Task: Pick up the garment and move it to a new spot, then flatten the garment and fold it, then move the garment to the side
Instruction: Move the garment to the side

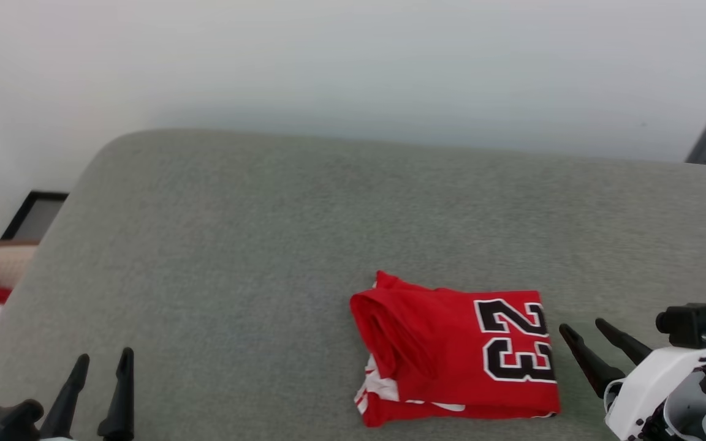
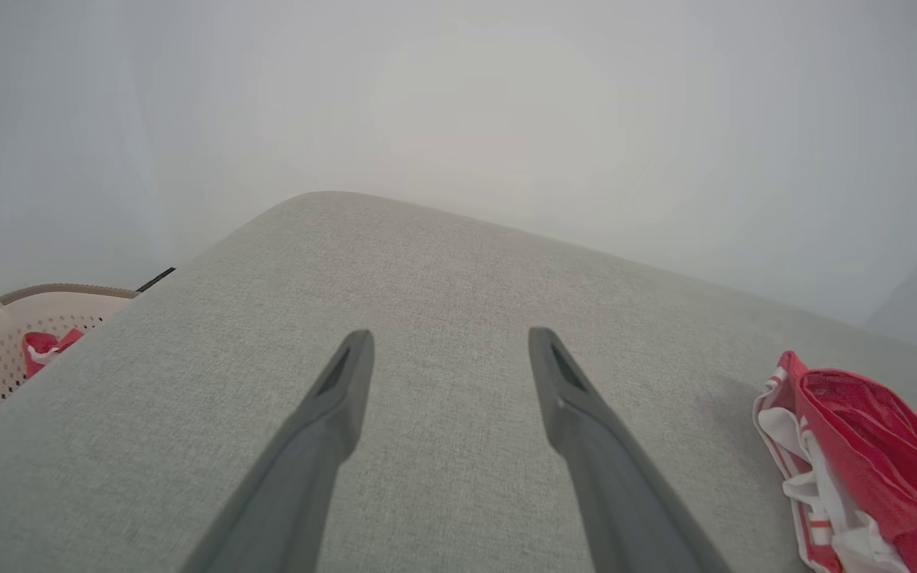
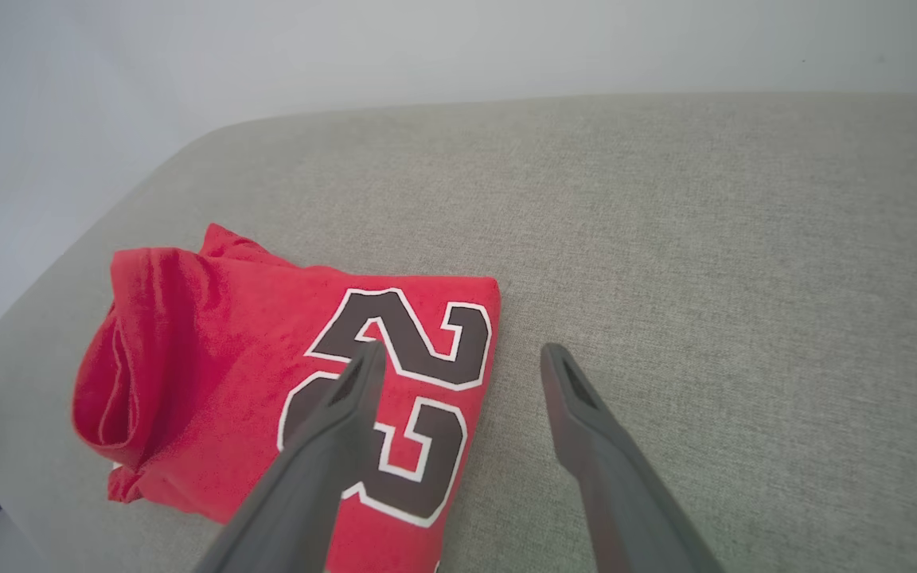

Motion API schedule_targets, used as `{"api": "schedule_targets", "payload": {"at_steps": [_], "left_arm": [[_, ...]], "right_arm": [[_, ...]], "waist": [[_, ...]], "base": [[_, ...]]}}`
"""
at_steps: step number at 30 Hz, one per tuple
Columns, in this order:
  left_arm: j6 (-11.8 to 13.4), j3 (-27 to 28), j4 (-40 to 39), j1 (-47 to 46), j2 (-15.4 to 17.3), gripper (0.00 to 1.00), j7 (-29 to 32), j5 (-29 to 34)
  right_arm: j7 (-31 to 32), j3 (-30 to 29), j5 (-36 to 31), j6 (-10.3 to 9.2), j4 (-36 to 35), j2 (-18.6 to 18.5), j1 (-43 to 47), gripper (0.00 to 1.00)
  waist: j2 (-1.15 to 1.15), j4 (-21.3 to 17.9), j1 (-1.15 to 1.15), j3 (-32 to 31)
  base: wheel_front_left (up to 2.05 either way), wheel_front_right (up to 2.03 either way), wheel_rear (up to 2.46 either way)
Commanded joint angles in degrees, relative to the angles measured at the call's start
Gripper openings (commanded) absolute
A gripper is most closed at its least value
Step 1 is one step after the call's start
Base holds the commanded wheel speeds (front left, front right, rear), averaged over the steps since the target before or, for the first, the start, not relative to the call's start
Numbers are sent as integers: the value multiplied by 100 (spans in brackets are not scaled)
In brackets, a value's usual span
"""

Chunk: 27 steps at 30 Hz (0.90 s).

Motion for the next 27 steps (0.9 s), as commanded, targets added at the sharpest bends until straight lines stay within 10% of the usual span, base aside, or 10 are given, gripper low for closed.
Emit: {"api": "schedule_targets", "payload": {"at_steps": [1,18,19,20,21,22,27], "left_arm": [[4,-15,20,-73,-18,100,-27,-22],[-50,-336,382,-491,-158,100,-136,-91],[-53,-351,402,-511,-165,100,-137,-96],[-56,-361,422,-531,-165,100,-141,-99],[-56,-361,422,-531,-165,100,-141,-99],[-59,-362,439,-554,-172,100,-150,-106],[-67,-379,507,-595,-171,100,-170,-119]], "right_arm": [[191,19,16,-10,73,-30,-90,100],[2444,-215,155,-10,846,301,-381,100],[2524,-230,121,-10,872,312,-389,88],[2591,-263,121,-10,891,348,-414,31],[2591,-263,121,-10,891,348,-414,31],[2681,-262,95,-10,885,366,-435,0],[2856,-437,128,-10,762,372,-521,0]], "waist": [[0,263,0,212],[0,700,0,636],[0,713,0,644],[0,722,0,651],[0,722,0,651],[0,731,0,656],[0,754,0,672]], "base": [[0,0,0],[0,0,0],[0,0,0],[0,0,0],[0,0,0],[0,0,0],[0,0,0]]}}
